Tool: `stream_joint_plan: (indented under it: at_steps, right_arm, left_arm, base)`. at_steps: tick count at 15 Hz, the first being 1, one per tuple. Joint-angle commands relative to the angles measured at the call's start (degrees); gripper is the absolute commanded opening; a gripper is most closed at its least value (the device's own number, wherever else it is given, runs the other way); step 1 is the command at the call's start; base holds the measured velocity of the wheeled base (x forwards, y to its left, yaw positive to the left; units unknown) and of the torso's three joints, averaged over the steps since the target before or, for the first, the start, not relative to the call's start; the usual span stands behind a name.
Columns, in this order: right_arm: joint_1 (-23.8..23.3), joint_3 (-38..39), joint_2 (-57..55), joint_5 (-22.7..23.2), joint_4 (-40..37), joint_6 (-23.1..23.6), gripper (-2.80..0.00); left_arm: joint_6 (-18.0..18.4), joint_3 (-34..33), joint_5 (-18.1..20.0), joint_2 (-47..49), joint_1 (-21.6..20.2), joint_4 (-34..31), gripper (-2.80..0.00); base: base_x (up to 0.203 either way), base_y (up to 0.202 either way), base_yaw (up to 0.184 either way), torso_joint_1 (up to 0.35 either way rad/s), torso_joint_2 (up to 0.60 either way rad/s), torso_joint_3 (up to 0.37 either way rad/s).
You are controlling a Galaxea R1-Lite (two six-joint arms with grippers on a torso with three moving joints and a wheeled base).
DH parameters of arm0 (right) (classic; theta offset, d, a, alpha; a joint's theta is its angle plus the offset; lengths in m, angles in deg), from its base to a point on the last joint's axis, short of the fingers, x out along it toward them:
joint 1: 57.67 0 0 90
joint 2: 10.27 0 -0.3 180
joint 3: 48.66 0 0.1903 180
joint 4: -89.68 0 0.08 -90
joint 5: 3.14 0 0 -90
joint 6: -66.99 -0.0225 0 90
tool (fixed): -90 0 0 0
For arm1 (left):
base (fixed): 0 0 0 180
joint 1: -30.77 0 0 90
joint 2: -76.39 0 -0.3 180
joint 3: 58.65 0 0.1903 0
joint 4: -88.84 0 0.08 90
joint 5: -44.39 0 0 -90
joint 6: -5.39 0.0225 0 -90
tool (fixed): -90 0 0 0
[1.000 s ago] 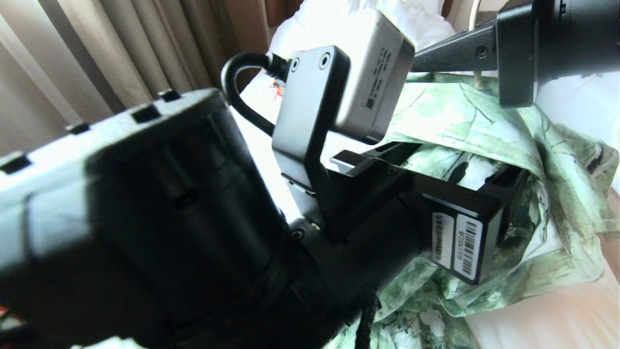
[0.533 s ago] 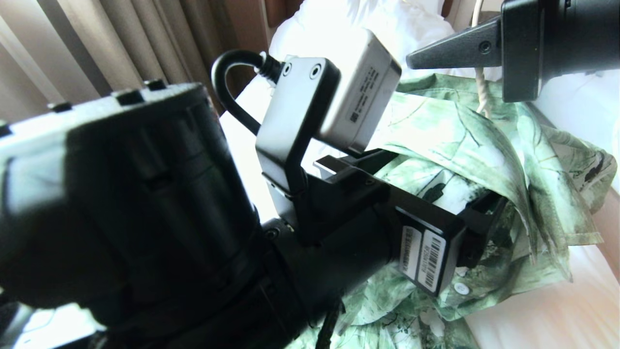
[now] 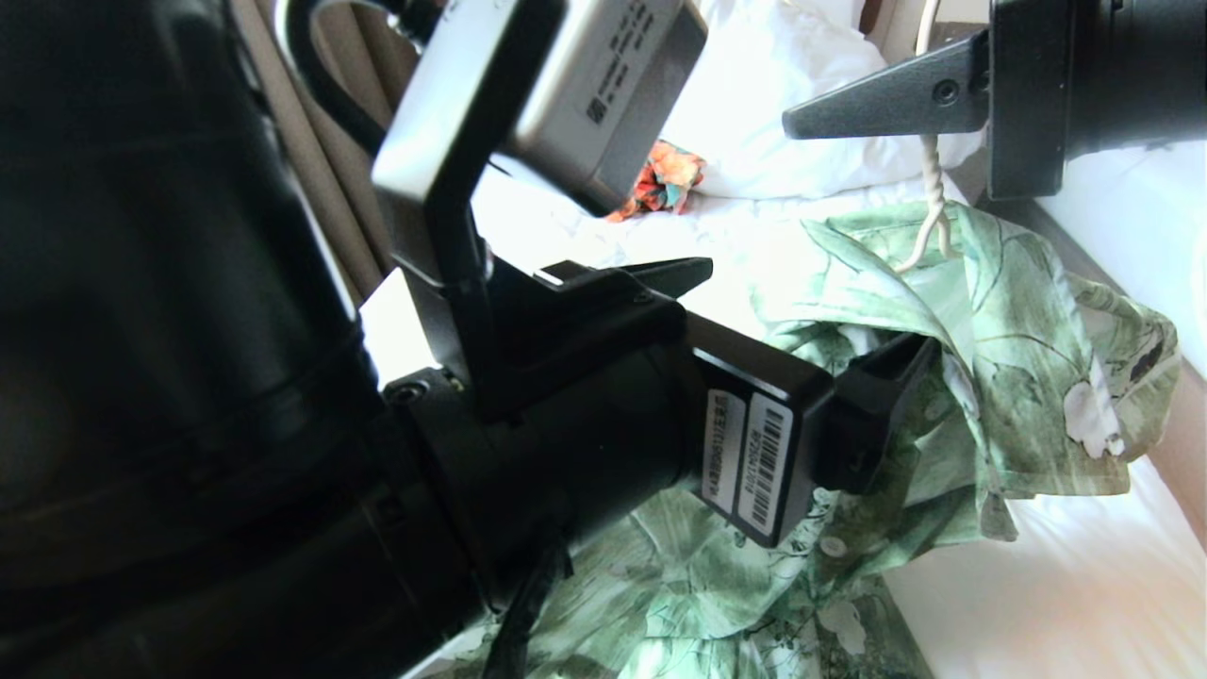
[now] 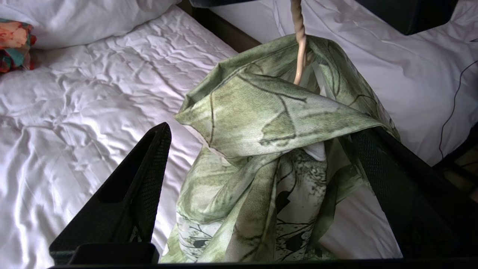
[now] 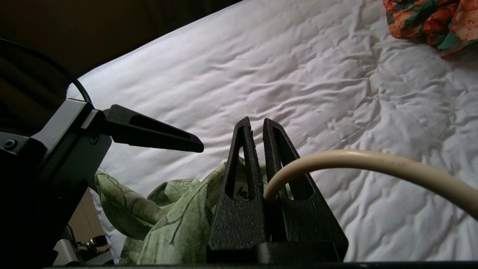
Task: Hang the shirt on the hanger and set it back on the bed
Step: Take the clothes hanger out of the clothes
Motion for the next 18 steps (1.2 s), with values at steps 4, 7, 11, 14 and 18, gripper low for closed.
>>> stream_joint_plan:
  at_steps: [4, 7, 11, 14, 18]
  right_arm:
    - [-0.24, -0.01, 0.46, -0.15, -0.13, 0.21, -2.8]
    - [-1.03, -0.28, 0.02, -0.42, 0.3, 0.29, -2.8]
    - [-2.11, -0.03, 0.37, -0.24, 1.98, 0.27, -2.8]
    - [-2.54, 0.51, 0.6, -0.19, 1.98, 0.21, -2.8]
    - [-3.68, 0.5, 0.72, -0.16, 2.07, 0.19, -2.8]
  left_arm:
    - [0.68, -4.0, 0.87, -6.22, -0.25, 0.02, 0.0]
    - [0.62, -9.09, 0.91, -10.47, -3.64, 0.14, 0.0]
    - [0.6, -10.45, 0.75, -12.24, -5.8, -0.05, -2.8]
    - [0.72, -10.31, -0.17, -12.27, -6.18, -1.38, -2.8]
    - [0.52, -12.6, -0.03, -14.58, -12.43, -3.19, -2.8]
  base:
    - [0.0, 0.0, 0.0, 0.0, 0.0, 0.0]
    - [0.0, 0.0, 0.0, 0.0, 0.0, 0.0]
    - [0.0, 0.0, 0.0, 0.0, 0.0, 0.0]
    - [0.0, 0.0, 0.0, 0.0, 0.0, 0.0]
    - [0.0, 0.0, 0.0, 0.0, 0.0, 0.0]
